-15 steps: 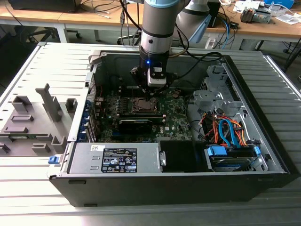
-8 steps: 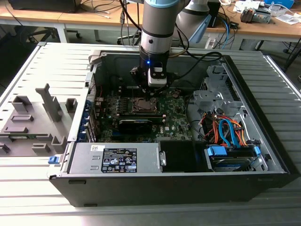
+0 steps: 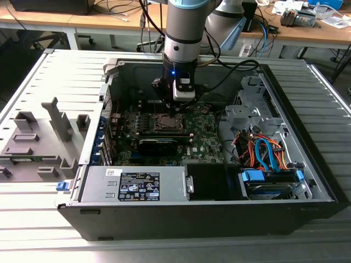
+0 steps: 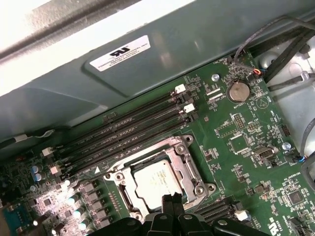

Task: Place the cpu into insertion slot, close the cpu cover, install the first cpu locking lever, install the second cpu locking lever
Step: 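Install the first cpu locking lever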

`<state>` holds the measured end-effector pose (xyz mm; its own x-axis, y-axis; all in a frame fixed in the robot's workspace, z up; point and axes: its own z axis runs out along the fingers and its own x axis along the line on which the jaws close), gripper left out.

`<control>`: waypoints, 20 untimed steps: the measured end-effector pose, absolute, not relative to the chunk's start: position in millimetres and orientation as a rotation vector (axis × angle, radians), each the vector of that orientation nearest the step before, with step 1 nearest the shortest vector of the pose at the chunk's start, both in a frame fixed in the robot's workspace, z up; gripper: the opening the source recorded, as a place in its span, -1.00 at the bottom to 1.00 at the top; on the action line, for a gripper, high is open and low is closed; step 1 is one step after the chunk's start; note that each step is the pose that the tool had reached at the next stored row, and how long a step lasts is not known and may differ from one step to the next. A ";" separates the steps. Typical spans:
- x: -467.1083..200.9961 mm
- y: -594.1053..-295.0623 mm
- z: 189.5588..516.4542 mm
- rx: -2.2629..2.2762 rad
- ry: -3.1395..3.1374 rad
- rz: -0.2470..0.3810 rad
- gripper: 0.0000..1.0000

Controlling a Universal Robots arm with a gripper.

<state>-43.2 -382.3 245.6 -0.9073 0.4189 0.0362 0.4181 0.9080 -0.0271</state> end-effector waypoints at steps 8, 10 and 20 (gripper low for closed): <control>-43.2 -382.3 245.6 -0.642 -3.033 0.029 -0.79; -43.2 -382.3 245.6 -0.637 -3.034 0.030 -0.79; -43.2 -382.3 245.6 -0.613 -3.039 0.030 -0.79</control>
